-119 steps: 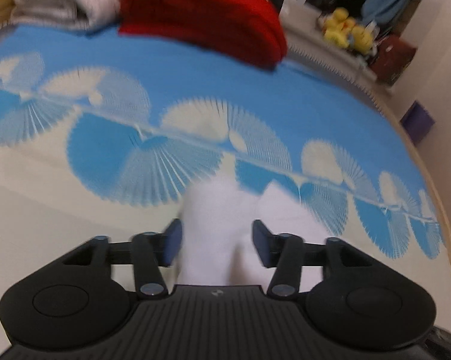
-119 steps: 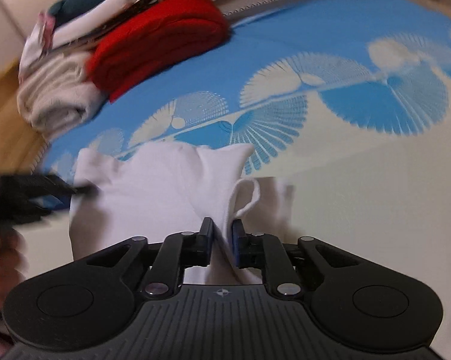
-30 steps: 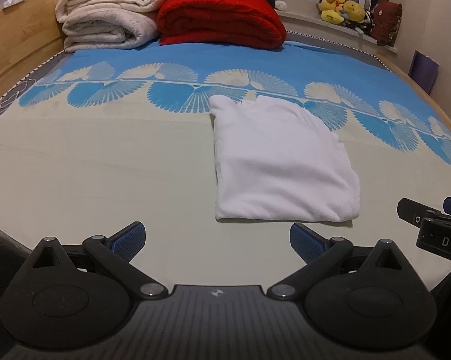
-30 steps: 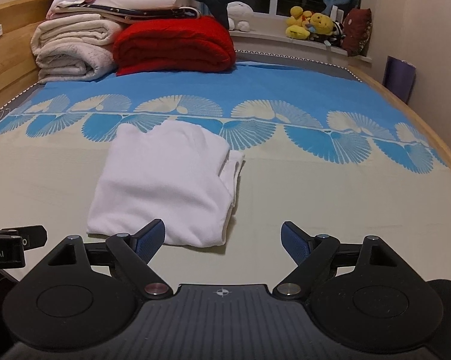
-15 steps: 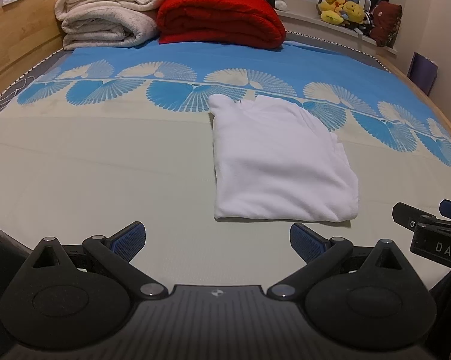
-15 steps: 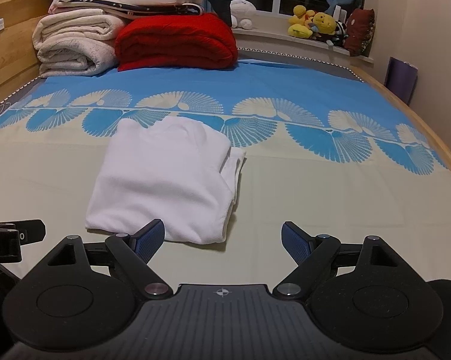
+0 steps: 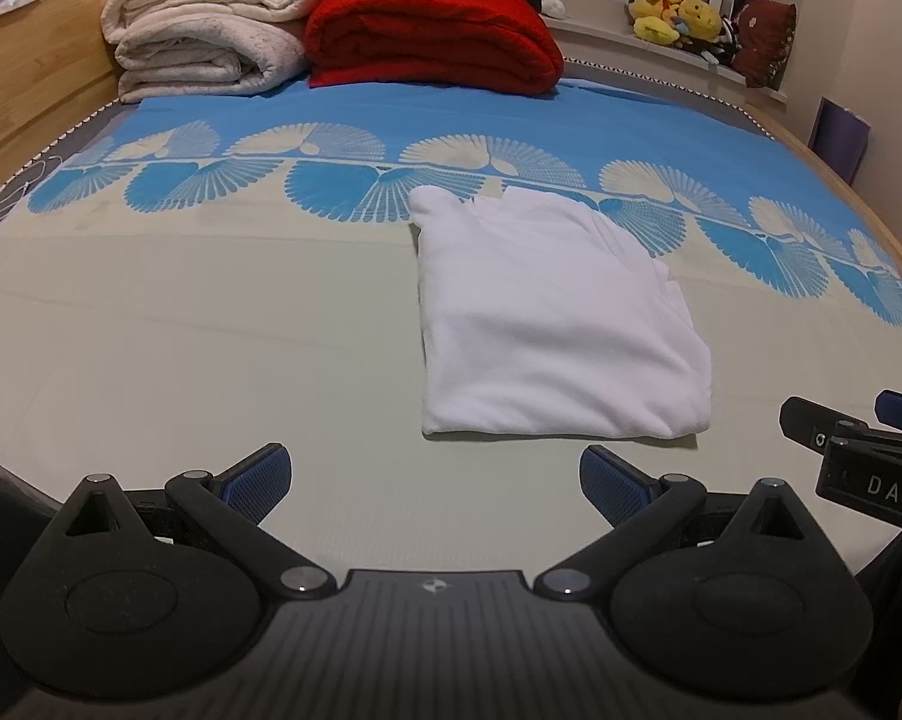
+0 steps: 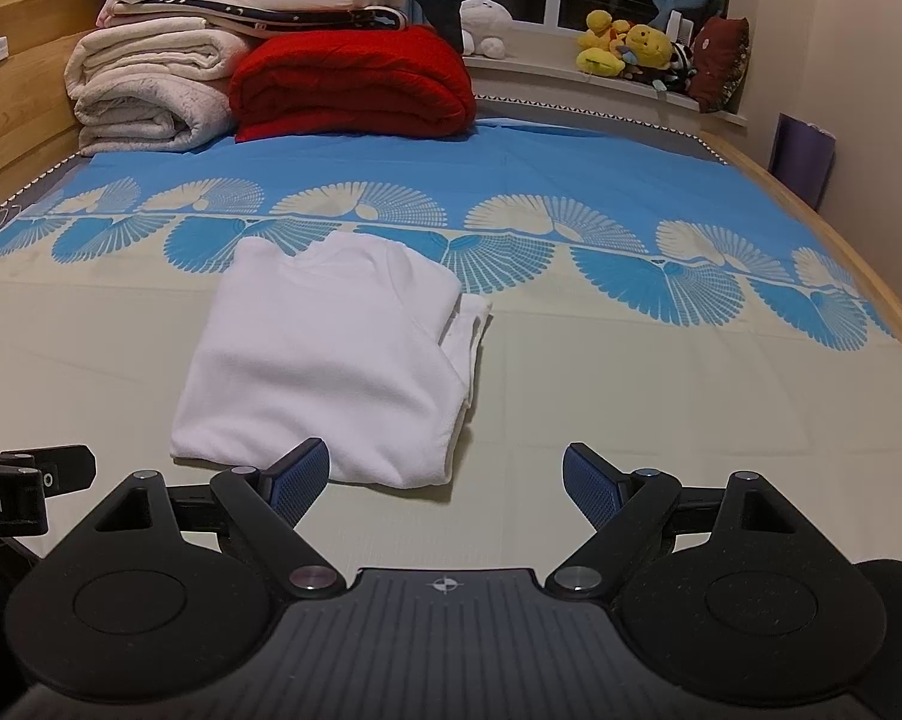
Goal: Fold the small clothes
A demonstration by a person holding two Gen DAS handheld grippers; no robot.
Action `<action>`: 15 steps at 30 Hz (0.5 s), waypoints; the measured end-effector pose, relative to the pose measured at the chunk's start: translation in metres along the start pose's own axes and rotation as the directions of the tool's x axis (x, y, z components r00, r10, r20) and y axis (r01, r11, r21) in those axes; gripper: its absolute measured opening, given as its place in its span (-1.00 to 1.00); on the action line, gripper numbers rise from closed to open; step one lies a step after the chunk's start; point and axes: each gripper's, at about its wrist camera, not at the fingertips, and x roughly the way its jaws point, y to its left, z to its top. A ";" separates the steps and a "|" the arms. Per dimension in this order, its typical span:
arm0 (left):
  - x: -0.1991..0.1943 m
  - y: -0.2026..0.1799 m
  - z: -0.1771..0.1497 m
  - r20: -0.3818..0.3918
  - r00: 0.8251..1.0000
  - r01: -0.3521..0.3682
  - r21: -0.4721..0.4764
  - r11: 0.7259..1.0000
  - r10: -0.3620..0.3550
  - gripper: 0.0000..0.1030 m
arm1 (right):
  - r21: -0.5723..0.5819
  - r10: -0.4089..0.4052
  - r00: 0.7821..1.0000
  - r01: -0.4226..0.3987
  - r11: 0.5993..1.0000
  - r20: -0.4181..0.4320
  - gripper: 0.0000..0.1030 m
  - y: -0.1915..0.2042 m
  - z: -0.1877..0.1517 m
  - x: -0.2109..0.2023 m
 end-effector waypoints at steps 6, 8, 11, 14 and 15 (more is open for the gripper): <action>0.000 0.000 0.000 -0.001 1.000 -0.001 0.000 1.000 0.001 0.99 | -0.001 0.001 1.000 -0.001 1.000 0.000 0.67 0.000 -0.001 0.000; 0.000 -0.001 0.000 0.000 1.000 -0.001 0.000 1.000 0.001 0.99 | 0.000 0.000 1.000 0.000 1.000 0.000 0.67 0.000 0.000 0.000; 0.000 -0.001 0.000 0.001 1.000 0.000 0.001 1.000 0.000 0.99 | 0.000 0.000 1.000 0.000 1.000 0.000 0.67 0.000 0.000 0.000; 0.001 -0.002 -0.001 0.000 1.000 0.000 0.005 1.000 0.000 0.99 | 0.000 0.000 1.000 0.000 1.000 0.000 0.67 0.000 0.000 0.000; 0.001 -0.001 -0.001 0.000 1.000 0.000 0.007 1.000 0.000 0.99 | 0.000 0.000 1.000 0.000 1.000 0.000 0.67 0.000 0.000 0.000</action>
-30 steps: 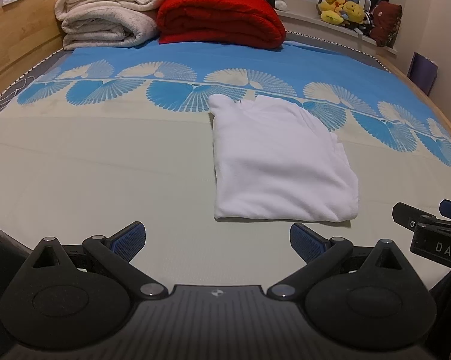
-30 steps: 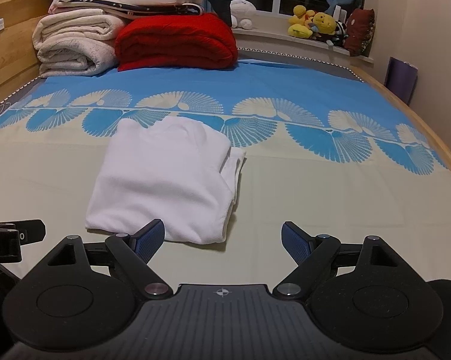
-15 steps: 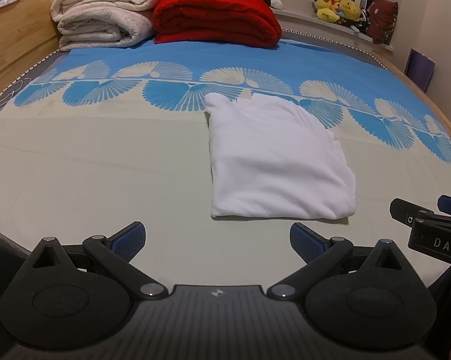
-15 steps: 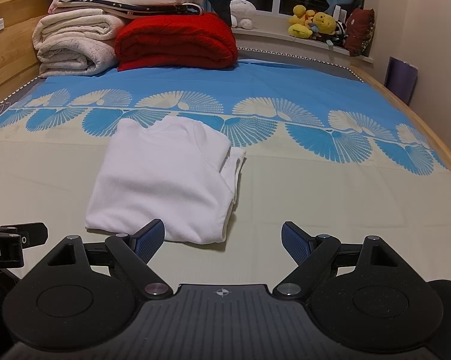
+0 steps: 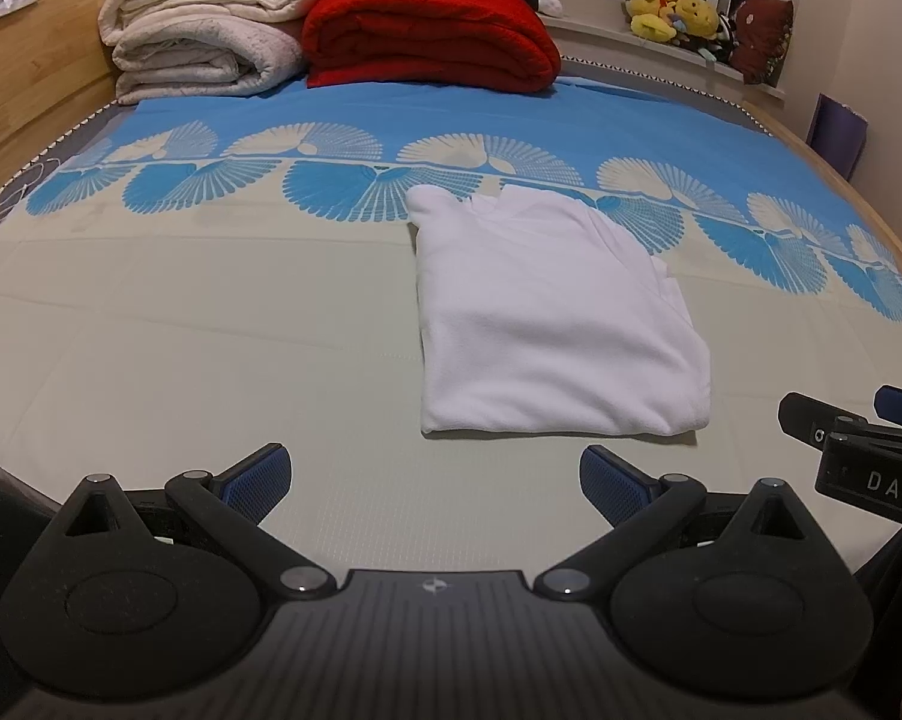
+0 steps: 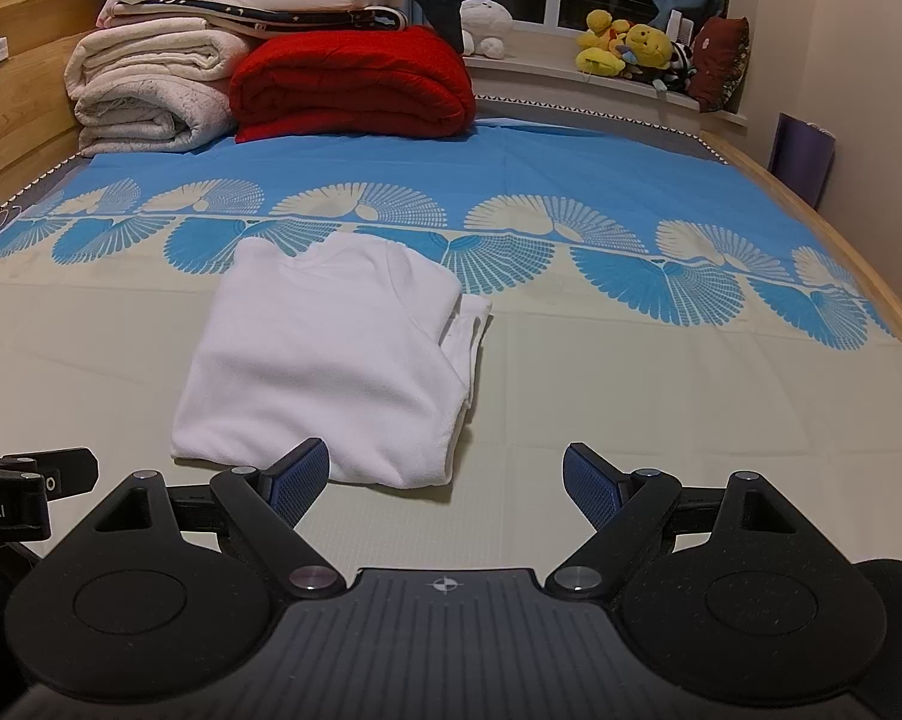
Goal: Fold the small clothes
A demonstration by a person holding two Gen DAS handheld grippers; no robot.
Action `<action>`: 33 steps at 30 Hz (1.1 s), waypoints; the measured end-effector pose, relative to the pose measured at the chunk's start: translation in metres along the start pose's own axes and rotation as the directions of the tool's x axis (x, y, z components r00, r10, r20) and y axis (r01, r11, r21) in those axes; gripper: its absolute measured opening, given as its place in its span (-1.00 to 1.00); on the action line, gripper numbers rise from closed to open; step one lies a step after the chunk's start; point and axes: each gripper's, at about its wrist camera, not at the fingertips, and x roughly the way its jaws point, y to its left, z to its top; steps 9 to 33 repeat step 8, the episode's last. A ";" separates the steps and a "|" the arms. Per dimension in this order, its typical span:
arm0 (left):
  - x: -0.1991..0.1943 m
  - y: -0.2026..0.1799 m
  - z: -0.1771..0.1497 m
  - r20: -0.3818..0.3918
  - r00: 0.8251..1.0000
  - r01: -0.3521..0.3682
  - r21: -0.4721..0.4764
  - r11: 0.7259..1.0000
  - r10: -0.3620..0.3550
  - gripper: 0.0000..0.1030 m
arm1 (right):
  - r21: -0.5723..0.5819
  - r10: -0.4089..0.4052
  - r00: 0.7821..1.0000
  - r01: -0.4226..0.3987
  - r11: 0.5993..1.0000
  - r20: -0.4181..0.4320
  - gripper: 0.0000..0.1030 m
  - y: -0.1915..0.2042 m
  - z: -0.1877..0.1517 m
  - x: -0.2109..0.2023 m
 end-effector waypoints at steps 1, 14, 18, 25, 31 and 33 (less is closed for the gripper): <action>0.000 0.000 0.000 0.001 1.000 0.000 0.003 1.000 0.000 0.99 | 0.000 0.000 1.000 0.000 1.000 0.000 0.67 0.000 0.000 0.000; -0.001 -0.001 -0.001 0.012 1.000 0.004 0.015 1.000 -0.004 0.99 | 0.000 0.000 1.000 0.000 1.000 0.000 0.67 0.000 0.000 0.000; -0.001 -0.001 -0.001 0.012 1.000 0.004 0.015 1.000 -0.004 0.99 | 0.000 0.000 1.000 0.000 1.000 0.000 0.67 0.000 0.000 0.000; -0.001 -0.001 -0.001 0.012 1.000 0.004 0.015 1.000 -0.004 0.99 | 0.000 0.000 1.000 0.000 1.000 0.000 0.67 0.000 0.000 0.000; -0.001 -0.001 -0.001 0.012 1.000 0.004 0.015 1.000 -0.004 0.99 | 0.000 0.000 1.000 0.000 1.000 0.000 0.67 0.000 0.000 0.000; -0.001 -0.001 -0.001 0.012 1.000 0.004 0.015 1.000 -0.004 0.99 | 0.000 0.000 1.000 0.000 1.000 0.000 0.67 0.000 0.000 0.000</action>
